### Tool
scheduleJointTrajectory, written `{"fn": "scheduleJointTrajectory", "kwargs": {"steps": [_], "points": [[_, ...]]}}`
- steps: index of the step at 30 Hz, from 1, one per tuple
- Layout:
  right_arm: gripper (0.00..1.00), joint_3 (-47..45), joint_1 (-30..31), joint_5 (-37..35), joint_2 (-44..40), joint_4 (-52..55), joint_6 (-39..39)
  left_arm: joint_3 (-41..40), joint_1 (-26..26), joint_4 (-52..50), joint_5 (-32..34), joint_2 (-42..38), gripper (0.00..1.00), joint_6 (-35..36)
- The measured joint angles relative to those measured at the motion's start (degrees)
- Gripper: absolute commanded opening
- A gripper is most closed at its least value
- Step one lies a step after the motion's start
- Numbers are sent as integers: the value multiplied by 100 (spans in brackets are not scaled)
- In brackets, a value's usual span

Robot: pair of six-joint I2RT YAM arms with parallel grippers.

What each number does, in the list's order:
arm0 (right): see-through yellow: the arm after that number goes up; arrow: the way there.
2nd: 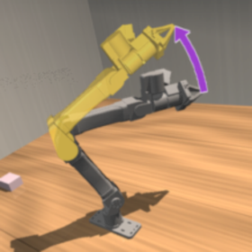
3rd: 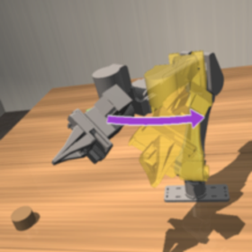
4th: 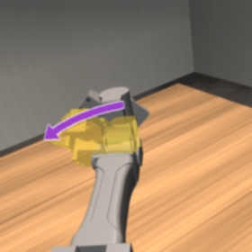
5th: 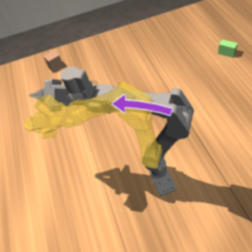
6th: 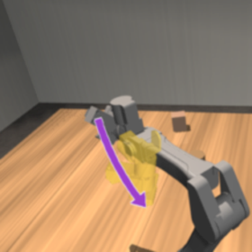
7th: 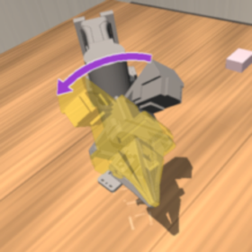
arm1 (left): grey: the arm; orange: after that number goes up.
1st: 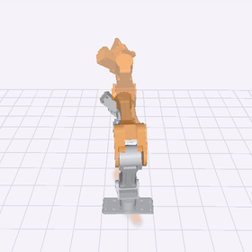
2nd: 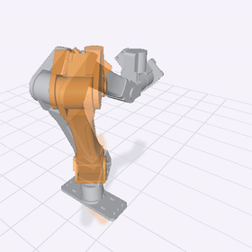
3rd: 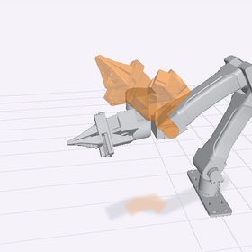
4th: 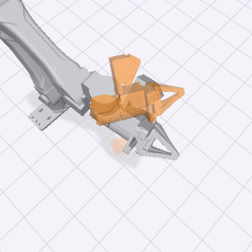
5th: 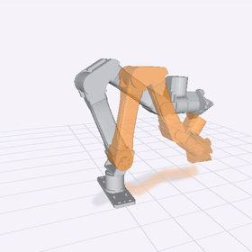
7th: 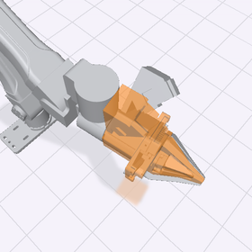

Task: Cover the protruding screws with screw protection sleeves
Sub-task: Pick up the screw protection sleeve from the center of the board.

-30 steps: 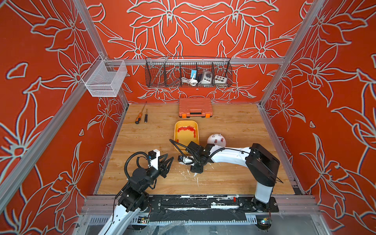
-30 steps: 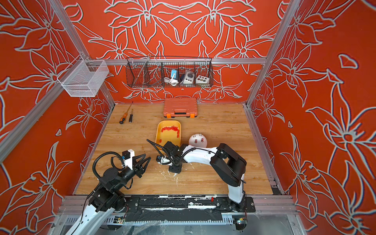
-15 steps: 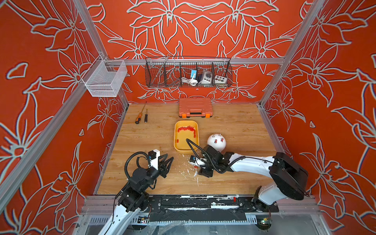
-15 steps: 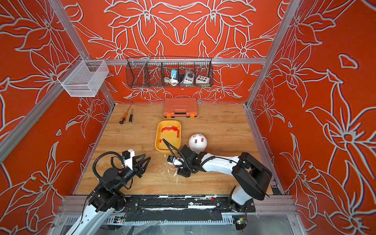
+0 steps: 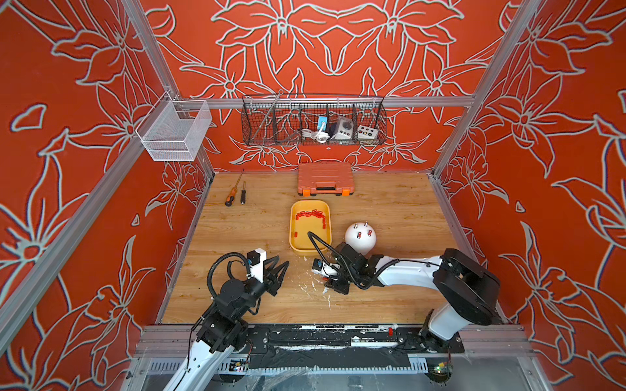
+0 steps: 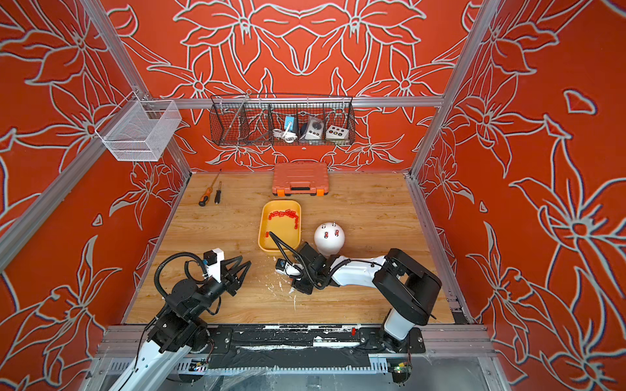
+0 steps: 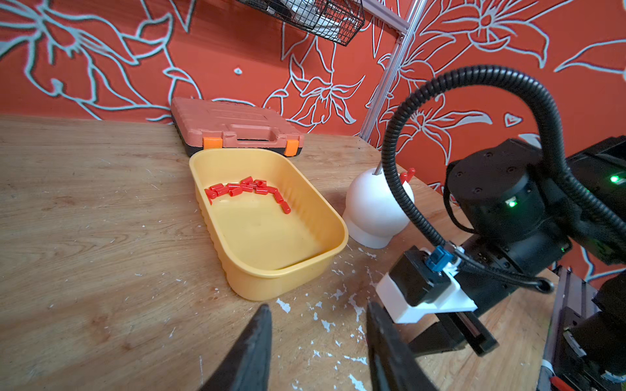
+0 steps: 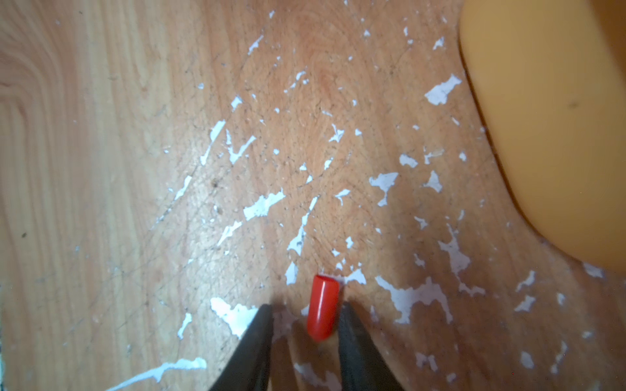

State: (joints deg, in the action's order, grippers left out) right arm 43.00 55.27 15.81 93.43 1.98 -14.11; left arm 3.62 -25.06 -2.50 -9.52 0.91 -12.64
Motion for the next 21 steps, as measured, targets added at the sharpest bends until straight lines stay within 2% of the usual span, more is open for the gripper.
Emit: {"fn": "scheduleJointTrajectory", "kwargs": {"steps": [6,11,14,17,21], "points": [[2,52,-74,184,57,-4,4,0,0,0,0,0,44,0],[0,85,-107,240,44,42,-13,-7,0,109,-122,83,47,2],[0,149,-164,435,-122,365,-9,-48,0,437,-586,385,52,26],[0,433,-258,1008,-623,1058,59,-50,0,949,-1335,1003,57,68],[0,1556,-387,1941,-1279,2391,254,168,-85,1416,-2310,2083,57,205]]}}
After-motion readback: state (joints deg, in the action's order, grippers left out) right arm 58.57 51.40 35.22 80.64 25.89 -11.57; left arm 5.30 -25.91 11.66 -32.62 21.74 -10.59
